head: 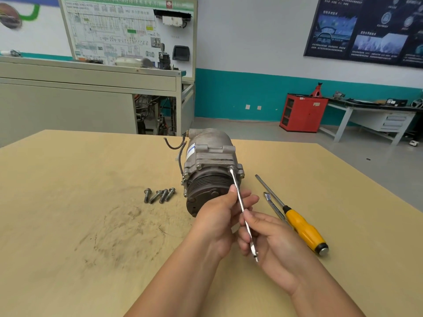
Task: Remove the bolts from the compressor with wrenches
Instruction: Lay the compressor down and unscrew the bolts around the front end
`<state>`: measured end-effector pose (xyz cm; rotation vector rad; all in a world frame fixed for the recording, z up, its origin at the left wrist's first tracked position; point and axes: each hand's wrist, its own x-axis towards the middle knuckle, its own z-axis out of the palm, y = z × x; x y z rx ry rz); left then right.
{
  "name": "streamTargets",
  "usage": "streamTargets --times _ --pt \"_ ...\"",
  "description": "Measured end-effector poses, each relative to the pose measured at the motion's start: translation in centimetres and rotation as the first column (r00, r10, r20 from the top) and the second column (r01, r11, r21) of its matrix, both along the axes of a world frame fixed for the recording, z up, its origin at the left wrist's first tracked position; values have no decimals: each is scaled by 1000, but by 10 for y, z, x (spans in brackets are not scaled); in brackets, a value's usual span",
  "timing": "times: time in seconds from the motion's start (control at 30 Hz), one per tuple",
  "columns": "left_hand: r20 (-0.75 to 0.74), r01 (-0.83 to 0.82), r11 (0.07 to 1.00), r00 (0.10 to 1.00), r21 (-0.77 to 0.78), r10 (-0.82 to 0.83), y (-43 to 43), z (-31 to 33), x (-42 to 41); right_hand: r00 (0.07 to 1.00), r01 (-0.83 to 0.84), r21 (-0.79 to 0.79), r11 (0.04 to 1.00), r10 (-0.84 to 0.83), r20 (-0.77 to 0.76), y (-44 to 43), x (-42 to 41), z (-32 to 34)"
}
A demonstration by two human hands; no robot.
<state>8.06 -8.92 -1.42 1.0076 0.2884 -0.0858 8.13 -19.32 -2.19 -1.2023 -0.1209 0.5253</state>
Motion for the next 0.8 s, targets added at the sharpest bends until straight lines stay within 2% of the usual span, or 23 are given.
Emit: streamTargets --times 0.1,0.23,0.3,0.4,0.63,0.8 --pt "30 11 997 999 81 -13 -5 1 1 998 64 -46 997 -63 31 -2 1 3" --pt "23 49 999 998 14 -50 -9 4 2 986 140 -138 980 -126 106 -5 4 5" --pt "38 68 997 997 -38 -67 -9 4 3 997 75 -77 994 -74 15 -7 5 8" --pt "61 86 991 995 -99 -80 -7 4 4 991 -10 101 995 23 -129 -11 6 12" --pt "48 94 960 995 -264 -84 -8 10 -1 961 24 276 961 54 -272 -3 6 17" --pt "91 77 994 993 -75 -70 -10 10 1 974 77 202 976 -31 -225 3 2 19"
